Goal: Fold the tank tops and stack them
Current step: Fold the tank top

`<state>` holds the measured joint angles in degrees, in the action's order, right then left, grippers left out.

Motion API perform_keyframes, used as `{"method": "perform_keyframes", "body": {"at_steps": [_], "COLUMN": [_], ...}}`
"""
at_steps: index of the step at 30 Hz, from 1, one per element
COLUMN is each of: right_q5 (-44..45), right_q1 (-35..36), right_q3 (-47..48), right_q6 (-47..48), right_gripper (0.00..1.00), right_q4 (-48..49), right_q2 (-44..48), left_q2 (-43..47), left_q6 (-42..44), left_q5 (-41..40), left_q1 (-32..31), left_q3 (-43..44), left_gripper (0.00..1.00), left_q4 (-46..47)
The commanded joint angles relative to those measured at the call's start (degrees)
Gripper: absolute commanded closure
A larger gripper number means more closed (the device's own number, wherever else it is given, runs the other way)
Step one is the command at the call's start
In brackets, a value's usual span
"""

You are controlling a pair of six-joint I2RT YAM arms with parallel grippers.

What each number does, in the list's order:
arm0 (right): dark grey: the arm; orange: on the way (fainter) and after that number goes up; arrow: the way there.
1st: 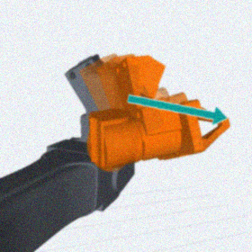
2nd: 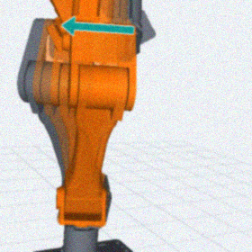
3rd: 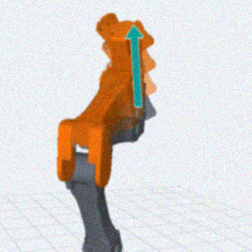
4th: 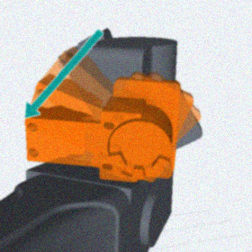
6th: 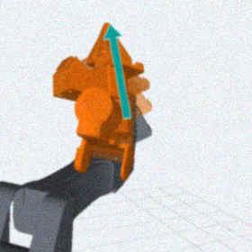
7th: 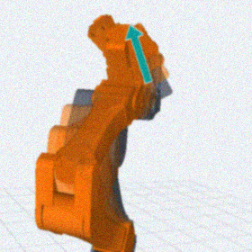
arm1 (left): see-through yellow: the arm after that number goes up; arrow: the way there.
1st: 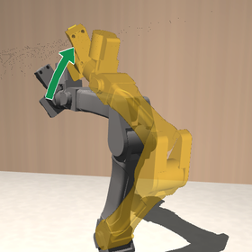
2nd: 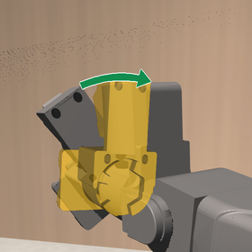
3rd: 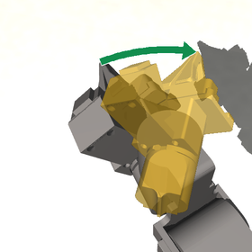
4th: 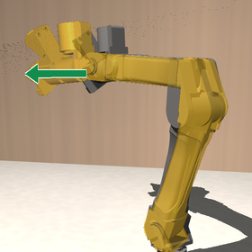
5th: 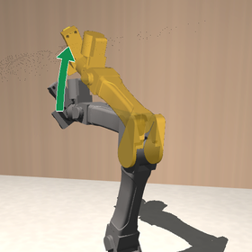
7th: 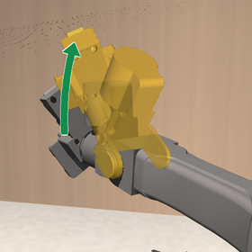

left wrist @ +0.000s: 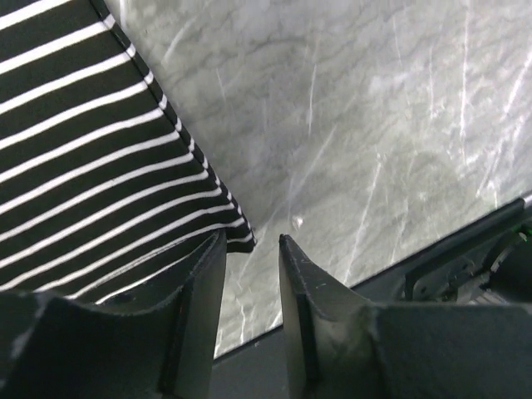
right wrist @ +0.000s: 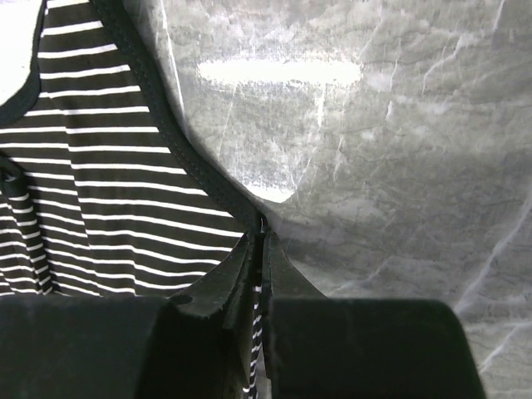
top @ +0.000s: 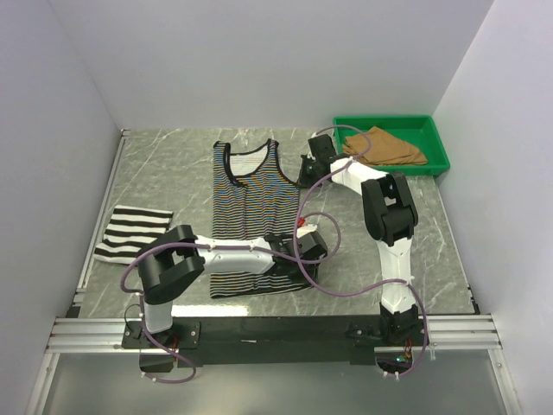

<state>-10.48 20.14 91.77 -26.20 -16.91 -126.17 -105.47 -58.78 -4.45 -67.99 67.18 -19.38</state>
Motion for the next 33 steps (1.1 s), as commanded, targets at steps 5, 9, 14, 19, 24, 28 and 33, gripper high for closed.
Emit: {"method": "perform_keyframes", "body": {"at_steps": [5, 9, 14, 19, 24, 28, 33], "right_q5": [0.20, 0.28, 0.72, -0.33, -2.44, -4.02, -4.46], "right_q1": [-0.80, -0.89, -1.51, -3.09, -5.46, -7.04, -7.05], "right_q3": [-2.29, -2.56, -3.70, -5.71, -8.53, -10.29, -10.64], "right_q6": [-0.26, -0.44, -0.43, -0.61, -0.61, -0.61, -0.17], "right_gripper": [1.00, 1.00, 1.00, 1.00, 1.00, 1.00, 1.00], "right_q4": [1.88, 2.14, 2.40, 3.02, 4.07, 4.34, 2.94], "right_q2": [1.54, 1.72, 2.50, 4.35, 7.60, 10.58, 12.44], "left_q2": [-3.16, -4.13, -3.95, -2.11, -0.35, 2.37, 5.09], "left_q6": [-0.10, 0.25, 1.21, 3.23, 5.60, 5.52, 3.60], "left_q5": [-3.20, -3.20, -3.38, -1.45, 1.80, 5.93, 5.59], "left_q1": [-0.57, -1.09, -2.41, -3.82, -5.75, -6.19, -6.11], "left_q3": [3.75, 4.28, 6.03, 7.70, 8.76, 6.57, 3.76], "left_gripper": [0.65, 0.72, 0.99, 0.99, 0.99, 0.99, 0.99], "left_q4": [-1.98, -2.07, -3.91, -5.58, -4.11, 0.73, 3.72]}}
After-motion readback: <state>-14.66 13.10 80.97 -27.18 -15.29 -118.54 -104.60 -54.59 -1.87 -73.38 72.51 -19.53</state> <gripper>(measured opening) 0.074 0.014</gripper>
